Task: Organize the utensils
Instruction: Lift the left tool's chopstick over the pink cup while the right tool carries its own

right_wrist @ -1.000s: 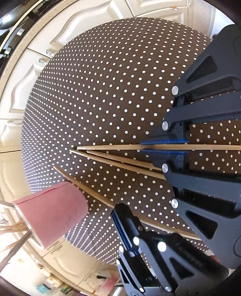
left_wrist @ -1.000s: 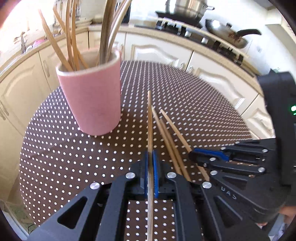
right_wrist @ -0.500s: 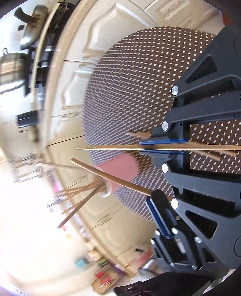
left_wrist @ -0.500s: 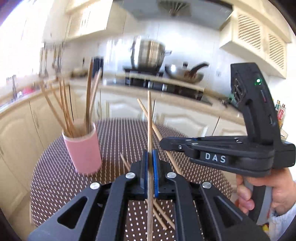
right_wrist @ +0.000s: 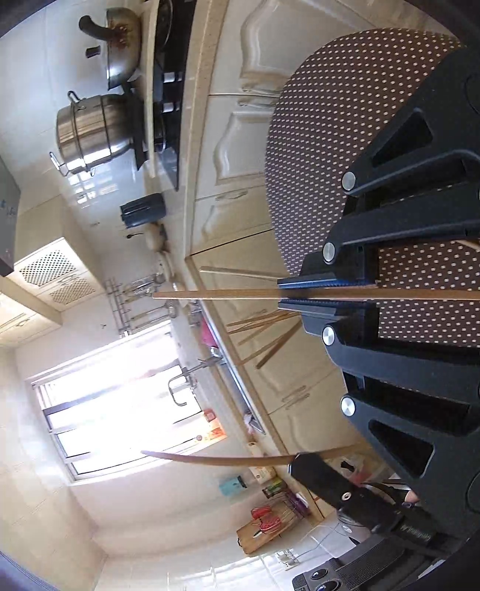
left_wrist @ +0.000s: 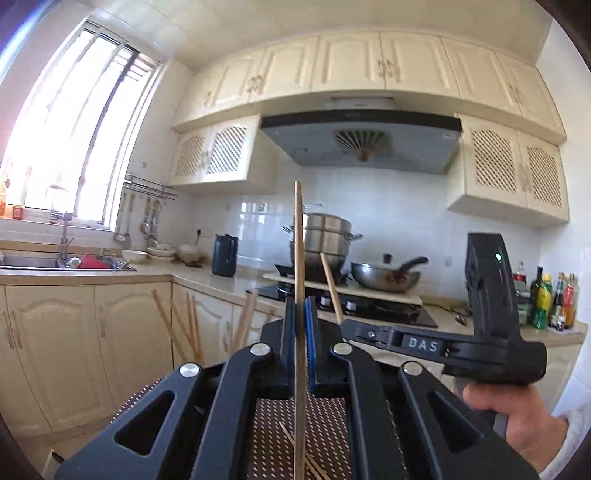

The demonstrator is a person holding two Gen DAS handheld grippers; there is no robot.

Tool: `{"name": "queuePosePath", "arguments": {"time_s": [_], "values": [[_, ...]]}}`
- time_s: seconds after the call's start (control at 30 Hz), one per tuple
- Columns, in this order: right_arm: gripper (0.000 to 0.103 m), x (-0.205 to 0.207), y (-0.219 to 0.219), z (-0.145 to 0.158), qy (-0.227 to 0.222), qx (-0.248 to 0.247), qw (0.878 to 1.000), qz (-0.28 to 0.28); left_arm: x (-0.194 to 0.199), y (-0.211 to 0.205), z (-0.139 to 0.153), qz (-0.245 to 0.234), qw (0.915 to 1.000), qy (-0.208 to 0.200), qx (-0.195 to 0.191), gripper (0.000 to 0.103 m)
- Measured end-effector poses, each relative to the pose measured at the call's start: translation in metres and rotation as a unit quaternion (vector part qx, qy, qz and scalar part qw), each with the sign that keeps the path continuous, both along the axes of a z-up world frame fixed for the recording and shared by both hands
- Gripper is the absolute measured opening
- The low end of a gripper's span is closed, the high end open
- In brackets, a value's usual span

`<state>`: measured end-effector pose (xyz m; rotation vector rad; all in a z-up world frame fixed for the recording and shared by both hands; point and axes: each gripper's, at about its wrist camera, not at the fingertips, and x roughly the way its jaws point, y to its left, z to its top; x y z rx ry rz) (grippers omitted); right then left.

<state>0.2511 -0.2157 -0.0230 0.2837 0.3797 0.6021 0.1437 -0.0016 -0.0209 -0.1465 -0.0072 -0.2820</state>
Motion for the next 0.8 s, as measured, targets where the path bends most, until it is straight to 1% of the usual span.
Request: {"name": "queuePosePath", "arguments": {"time_s": [0.07, 0.23, 0.37, 0.67, 0.8], "values": [[0.006, 0.007, 0.006, 0.002, -0.011, 0.005, 1.000, 0.000, 0.009, 0.008, 0.002, 0.007, 0.9998, -0.001, -0.017, 0.005], [0.006, 0.022, 0.026, 0.004, -0.041, 0.005, 0.999, -0.007, 0.041, 0.028, 0.006, 0.031, 0.9986, -0.010, -0.041, 0.005], [0.006, 0.043, 0.040, 0.004, -0.064, 0.009, 0.998, -0.012, 0.077, 0.044, 0.003, 0.047, 0.9970, -0.011, -0.060, 0.005], [0.006, 0.095, 0.065, -0.003, -0.094, 0.020, 0.995, -0.012, 0.149, 0.054, -0.021, 0.087, 0.9929, 0.004, -0.082, 0.005], [0.006, 0.107, 0.073, -0.006, -0.109, 0.019, 0.994, -0.006, 0.168, 0.055, -0.023, 0.086, 0.9927, 0.000, -0.084, 0.005]]}}
